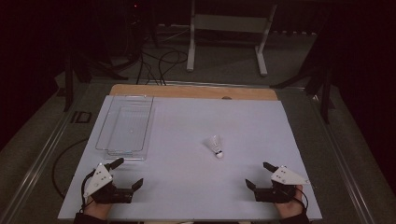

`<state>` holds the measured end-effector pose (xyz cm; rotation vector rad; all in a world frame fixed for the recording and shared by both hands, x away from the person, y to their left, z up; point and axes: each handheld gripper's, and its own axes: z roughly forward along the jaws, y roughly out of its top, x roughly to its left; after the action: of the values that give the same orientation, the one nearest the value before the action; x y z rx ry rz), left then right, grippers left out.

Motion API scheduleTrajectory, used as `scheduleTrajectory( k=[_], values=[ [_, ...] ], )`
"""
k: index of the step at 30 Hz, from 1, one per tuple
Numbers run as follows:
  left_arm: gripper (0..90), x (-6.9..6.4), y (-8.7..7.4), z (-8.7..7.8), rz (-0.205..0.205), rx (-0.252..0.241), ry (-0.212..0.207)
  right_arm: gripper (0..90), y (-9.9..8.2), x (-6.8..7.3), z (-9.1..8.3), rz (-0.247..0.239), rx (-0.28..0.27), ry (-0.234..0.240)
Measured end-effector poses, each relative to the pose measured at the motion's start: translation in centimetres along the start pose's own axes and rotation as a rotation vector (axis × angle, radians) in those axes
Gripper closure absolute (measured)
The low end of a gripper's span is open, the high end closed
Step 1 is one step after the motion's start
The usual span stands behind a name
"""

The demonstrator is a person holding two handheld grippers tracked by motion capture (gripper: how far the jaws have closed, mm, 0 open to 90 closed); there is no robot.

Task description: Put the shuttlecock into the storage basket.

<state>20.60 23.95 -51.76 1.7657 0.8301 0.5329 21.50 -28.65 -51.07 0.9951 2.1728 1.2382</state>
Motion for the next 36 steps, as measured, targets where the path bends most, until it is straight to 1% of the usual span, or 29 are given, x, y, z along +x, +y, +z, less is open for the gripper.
scheduleTrajectory(
  k=[3,4,7,9,13,16,17,18,19,23,24,25,26,27,29,35,36],
  values=[
    [0.1,0.0,-0.01,0.1,-0.003,0.007,0.006,7.9,-0.03,0.13,0.01,-0.013,0.007,-0.005],
    [0.0,0.0,-0.03,0.15,0.0,0.012,0.012,7.9,-0.04,0.13,0.01,-0.013,0.013,-0.014],
    [0.0,0.04,-0.09,0.19,-0.003,0.019,0.018,7.9,-0.02,0.07,-0.02,-0.007,0.009,-0.019],
    [0.0,0.06,-0.08,0.15,-0.009,0.012,0.017,7.9,-0.03,0.05,-0.09,-0.007,0.006,-0.02],
    [0.0,0.07,-0.11,0.2,-0.005,0.017,0.017,8.0,0.1,0.15,-0.28,-0.01,-0.001,-0.03],
    [0.0,0.01,-0.12,0.26,0.0,0.02,0.015,8.0,0.12,0.16,-0.24,-0.011,0.004,-0.029],
    [0.0,-0.01,-0.11,0.28,0.002,0.023,0.014,8.0,0.13,0.09,-0.24,-0.001,0.006,-0.021],
    [0.0,-0.01,-0.11,0.28,0.002,0.023,0.014,8.0,0.13,0.09,-0.24,-0.001,0.006,-0.021],
    [0.0,-0.01,-0.1,0.26,-0.002,0.018,0.011,8.0,0.14,0.09,-0.25,-0.005,0.011,-0.036],
    [0.1,0.06,-0.11,0.28,-0.008,0.016,0.008,8.0,0.19,0.13,-0.35,-0.009,0.001,-0.045],
    [0.1,0.05,-0.11,0.29,-0.008,0.016,0.007,8.0,0.24,0.12,-0.44,-0.005,-0.002,-0.04],
    [0.0,0.01,-0.1,0.3,-0.004,0.016,0.009,7.9,0.27,0.13,-0.51,-0.003,0.001,-0.052],
    [0.0,0.01,-0.1,0.3,-0.004,0.016,0.009,7.9,0.27,0.13,-0.51,-0.003,0.001,-0.052],
    [0.0,-0.01,-0.09,0.28,-0.004,0.017,0.008,7.9,0.24,0.04,-0.56,0.007,-0.006,-0.052],
    [0.0,0.0,-0.07,0.25,-0.005,0.014,0.009,8.0,0.27,-0.01,-0.54,0.009,-0.002,-0.056],
    [0.0,-0.01,-0.07,0.26,-0.004,0.018,0.007,7.9,0.36,0.07,-0.74,0.007,-0.011,-0.053],
    [0.0,-0.02,-0.07,0.25,-0.003,0.017,0.008,7.9,0.39,0.12,-0.88,0.005,-0.014,-0.06]
  ],
)
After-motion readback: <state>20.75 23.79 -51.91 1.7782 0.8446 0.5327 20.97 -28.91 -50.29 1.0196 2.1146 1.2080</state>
